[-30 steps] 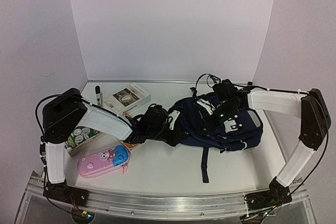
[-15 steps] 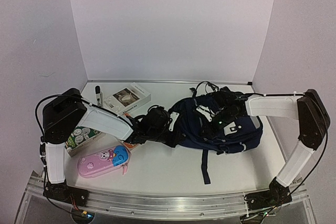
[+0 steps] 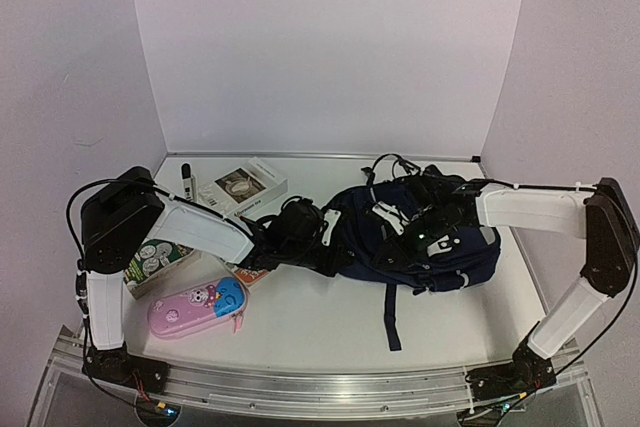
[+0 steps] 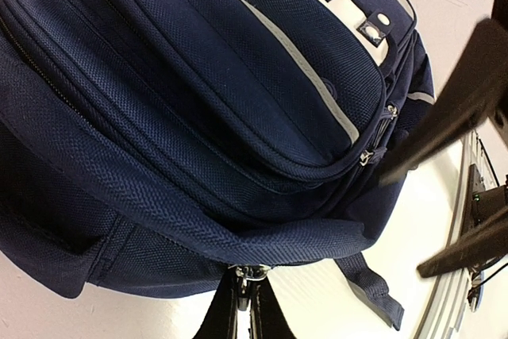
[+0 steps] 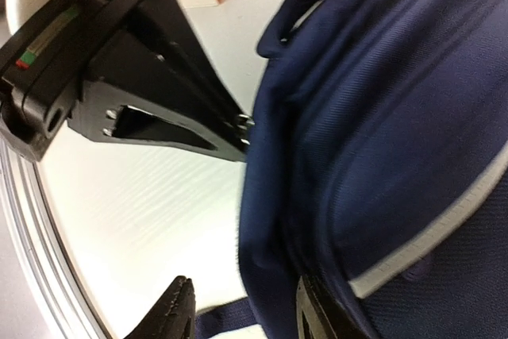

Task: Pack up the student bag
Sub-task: Unzip the student bag at the center of the board.

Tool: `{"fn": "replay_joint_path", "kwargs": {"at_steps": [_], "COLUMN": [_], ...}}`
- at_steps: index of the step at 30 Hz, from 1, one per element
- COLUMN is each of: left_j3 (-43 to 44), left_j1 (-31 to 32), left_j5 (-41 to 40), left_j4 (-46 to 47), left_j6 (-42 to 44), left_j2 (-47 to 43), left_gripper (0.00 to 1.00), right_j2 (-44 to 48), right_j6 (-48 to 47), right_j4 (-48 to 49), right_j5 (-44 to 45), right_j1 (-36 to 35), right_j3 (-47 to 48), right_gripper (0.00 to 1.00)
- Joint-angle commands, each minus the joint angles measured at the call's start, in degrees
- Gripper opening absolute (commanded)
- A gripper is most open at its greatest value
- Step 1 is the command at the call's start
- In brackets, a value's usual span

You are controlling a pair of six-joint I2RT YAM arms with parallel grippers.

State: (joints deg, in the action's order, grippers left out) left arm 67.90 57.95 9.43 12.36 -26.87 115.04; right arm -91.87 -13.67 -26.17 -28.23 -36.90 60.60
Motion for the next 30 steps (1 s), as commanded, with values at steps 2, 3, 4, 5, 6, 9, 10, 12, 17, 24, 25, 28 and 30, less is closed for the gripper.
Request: {"fn": "replay_joint_path", "kwargs": {"at_steps": [2,3,4,5,6,9,10,12,17,24,25,28,30], "left_j3": [2.16,2.17,2.12,1.95,1.67,0.75,0.49,-0.09,-2.27,-3.44,-3.47,-3.40,-2.93], "left_j1": [-0.36,-0.37,-0.38,-0.38,-0.39,-0.38,-0.42,-0.55,-1.60,-2.82,-2.91,-2.92,-2.93], "left_j5": [1.22,1.33,1.46,1.52,1.43,0.50,-0.20,-2.08,-6.45,-8.48,-8.37,-5.83,-2.94], "left_j4": [3.37,3.42,3.47,3.58,3.59,3.07,2.36,0.81,-3.94,-8.09,-8.29,-7.59,-6.46], "left_j6": [-0.24,-0.27,-0.29,-0.29,-0.32,-0.38,-0.32,-0.23,-0.26,1.47,1.54,1.72,1.57], "left_j2": [-2.65,-2.75,-2.83,-2.91,-3.13,-4.02,-4.45,-5.43,-8.00,-9.70,-9.75,-9.22,-8.38], "left_gripper": [0.00,0.00,0.00,0.00,0.00,0.00,0.00,0.00,0.00,0.00,0.00,0.00,0.00], "right_j2": [-2.53,-3.30,-3.94,-4.54,-4.76,-4.54,-4.00,-2.15,4.50,10.02,10.18,9.57,8.38], "right_j6": [1.08,1.03,1.02,1.02,1.02,0.50,0.03,-1.27,-7.21,-16.29,-18.36,-23.33,-24.75], "right_j4": [3.04,3.34,3.52,3.58,3.54,3.23,2.68,1.33,-2.60,-6.90,-7.17,-7.13,-7.63], "right_j5": [3.43,4.49,5.65,7.09,7.96,9.84,10.36,11.50,15.65,16.43,16.68,16.97,16.60], "right_j1": [-2.67,-2.71,-2.73,-2.74,-2.72,-2.75,-2.75,-2.74,-2.09,8.10,9.60,15.62,17.17], "right_j3": [0.53,0.50,0.53,0.63,0.67,0.38,0.15,-0.85,-5.52,-9.12,-8.85,-7.86,-6.28], "right_gripper": [0.44,0.44,0.44,0.43,0.39,0.15,0.05,0.00,0.00,0.00,0.00,0.00,0.00]}}
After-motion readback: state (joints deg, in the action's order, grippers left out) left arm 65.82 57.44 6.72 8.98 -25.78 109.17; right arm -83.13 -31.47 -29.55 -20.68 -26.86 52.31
